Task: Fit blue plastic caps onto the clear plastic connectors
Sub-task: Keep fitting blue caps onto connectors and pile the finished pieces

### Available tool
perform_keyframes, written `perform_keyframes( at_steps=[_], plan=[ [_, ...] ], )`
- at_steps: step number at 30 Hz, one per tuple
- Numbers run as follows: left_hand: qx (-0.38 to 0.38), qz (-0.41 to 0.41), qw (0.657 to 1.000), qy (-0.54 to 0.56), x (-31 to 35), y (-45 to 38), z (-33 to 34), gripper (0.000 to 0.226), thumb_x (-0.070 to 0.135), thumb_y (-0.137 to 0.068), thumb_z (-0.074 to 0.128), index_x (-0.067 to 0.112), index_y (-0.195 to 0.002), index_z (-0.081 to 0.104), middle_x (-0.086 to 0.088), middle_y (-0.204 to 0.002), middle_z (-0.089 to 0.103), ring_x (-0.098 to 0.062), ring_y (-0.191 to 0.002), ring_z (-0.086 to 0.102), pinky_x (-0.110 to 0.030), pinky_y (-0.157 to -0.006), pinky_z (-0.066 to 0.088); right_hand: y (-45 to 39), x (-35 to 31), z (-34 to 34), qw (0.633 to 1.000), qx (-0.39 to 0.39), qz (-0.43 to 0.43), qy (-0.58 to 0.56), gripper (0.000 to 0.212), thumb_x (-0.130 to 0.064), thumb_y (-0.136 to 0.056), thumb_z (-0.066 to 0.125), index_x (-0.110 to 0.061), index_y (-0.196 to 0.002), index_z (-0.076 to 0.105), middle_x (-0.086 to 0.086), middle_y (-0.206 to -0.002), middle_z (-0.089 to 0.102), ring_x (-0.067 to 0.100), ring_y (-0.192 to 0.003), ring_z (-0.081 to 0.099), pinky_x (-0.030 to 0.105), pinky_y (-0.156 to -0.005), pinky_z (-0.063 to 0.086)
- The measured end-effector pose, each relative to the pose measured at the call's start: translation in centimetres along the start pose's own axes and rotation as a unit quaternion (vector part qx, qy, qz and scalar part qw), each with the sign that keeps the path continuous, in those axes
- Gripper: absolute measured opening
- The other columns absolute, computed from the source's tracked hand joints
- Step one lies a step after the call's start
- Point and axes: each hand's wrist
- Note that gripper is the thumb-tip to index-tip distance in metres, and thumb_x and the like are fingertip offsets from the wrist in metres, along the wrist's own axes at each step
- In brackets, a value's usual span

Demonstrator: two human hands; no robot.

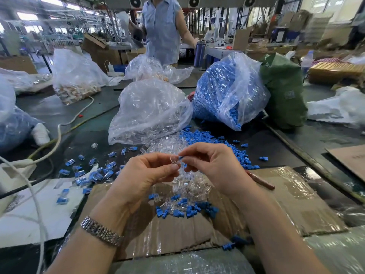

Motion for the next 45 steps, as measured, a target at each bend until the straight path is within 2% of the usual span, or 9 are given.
perform_keyframes(
  at_steps=[7, 14, 19, 26, 38, 40, 42, 43, 45],
  plan=[
    [0.01, 0.002, 0.999, -0.049, 0.0, 0.2, 0.1, 0.022, 0.016, -0.069, 0.082, 0.017, -0.091, 0.081, -0.014, -0.09, 0.078, -0.022, -0.081, 0.076, -0.023, -0.068, 0.059, 0.5, -0.3, 0.2, 0.985, -0.004, -0.092, 0.143, 0.02, -0.006, -0.095, 0.068, -0.023, -0.099, 0.077, -0.013, -0.088, 0.067, 0.011, -0.083, 0.067, 0.024, -0.077, 0.055],
    [0.003, 0.019, 0.997, -0.07, -0.1, 0.0, 0.5, 0.021, 0.017, -0.071, 0.081, 0.02, -0.093, 0.081, -0.011, -0.09, 0.079, -0.022, -0.083, 0.077, -0.023, -0.072, 0.059, 0.6, -0.9, 0.6, 0.969, 0.002, -0.108, 0.223, 0.011, -0.012, -0.095, 0.069, -0.022, -0.098, 0.072, -0.011, -0.089, 0.067, 0.01, -0.084, 0.063, 0.037, -0.078, 0.054],
    [0.004, 0.021, 0.999, -0.039, -0.4, 0.0, 0.3, 0.032, 0.028, -0.066, 0.086, 0.02, -0.096, 0.082, -0.014, -0.094, 0.078, -0.025, -0.087, 0.076, -0.027, -0.076, 0.061, 0.8, -1.3, 0.7, 0.978, 0.012, -0.096, 0.183, 0.014, -0.01, -0.093, 0.071, -0.023, -0.094, 0.069, -0.013, -0.084, 0.066, 0.006, -0.081, 0.063, 0.023, -0.075, 0.052],
    [-0.029, 0.024, 0.999, -0.011, -0.6, -0.3, -0.2, 0.033, 0.027, -0.071, 0.085, 0.016, -0.102, 0.081, -0.017, -0.098, 0.078, -0.028, -0.092, 0.076, -0.025, -0.078, 0.059, 1.0, -1.6, 0.4, 0.971, 0.007, -0.092, 0.221, 0.022, -0.014, -0.093, 0.071, -0.032, -0.093, 0.059, -0.014, -0.084, 0.066, 0.007, -0.082, 0.063, 0.035, -0.075, 0.056],
    [-0.027, 0.035, 0.998, -0.047, -0.8, -0.3, -0.2, 0.024, 0.024, -0.075, 0.082, 0.02, -0.099, 0.081, -0.015, -0.094, 0.078, -0.027, -0.09, 0.077, -0.023, -0.077, 0.059, 1.1, -1.9, 0.4, 0.973, -0.014, -0.074, 0.218, 0.022, -0.012, -0.092, 0.071, -0.031, -0.095, 0.061, -0.014, -0.086, 0.066, 0.005, -0.085, 0.064, 0.029, -0.078, 0.056],
    [-0.022, 0.03, 0.999, -0.035, -0.8, -0.2, -0.4, 0.022, 0.021, -0.078, 0.081, 0.019, -0.1, 0.081, -0.015, -0.098, 0.078, -0.027, -0.093, 0.076, -0.025, -0.078, 0.059, 1.0, -2.1, -0.1, 0.985, -0.006, -0.046, 0.166, 0.021, -0.017, -0.091, 0.073, -0.031, -0.102, 0.062, -0.015, -0.093, 0.066, 0.002, -0.092, 0.064, 0.022, -0.082, 0.055],
    [-0.014, 0.018, 1.0, 0.008, -0.9, -0.3, -0.5, 0.02, 0.015, -0.081, 0.079, 0.015, -0.101, 0.08, -0.018, -0.103, 0.076, -0.029, -0.095, 0.075, -0.028, -0.076, 0.059, 0.9, -1.7, -1.2, 0.977, 0.042, 0.016, 0.207, 0.029, -0.033, -0.09, 0.074, -0.032, -0.115, 0.059, -0.017, -0.108, 0.061, 0.0, -0.102, 0.06, 0.018, -0.087, 0.05],
    [-0.01, 0.013, 0.999, 0.036, -0.9, -0.4, -0.6, 0.02, 0.012, -0.081, 0.079, 0.012, -0.101, 0.079, -0.02, -0.105, 0.075, -0.029, -0.095, 0.075, -0.028, -0.075, 0.059, 0.8, -1.2, -1.9, 0.955, 0.068, 0.073, 0.279, 0.04, -0.043, -0.089, 0.072, -0.029, -0.123, 0.055, -0.013, -0.118, 0.057, 0.004, -0.11, 0.056, 0.024, -0.095, 0.048],
    [0.0, 0.017, 0.998, 0.066, -0.8, -0.5, -0.7, 0.022, 0.009, -0.078, 0.079, 0.01, -0.1, 0.079, -0.022, -0.106, 0.075, -0.028, -0.092, 0.074, -0.028, -0.073, 0.059, 0.9, -0.5, -3.0, 0.867, 0.079, 0.231, 0.434, 0.069, -0.064, -0.085, 0.066, -0.02, -0.135, 0.046, 0.004, -0.134, 0.046, 0.024, -0.127, 0.046, 0.044, -0.105, 0.042]
  ],
)
Point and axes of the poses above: each hand's wrist, its own y-axis away from the middle knuckle, its own z-axis out of the palm, x = y × z
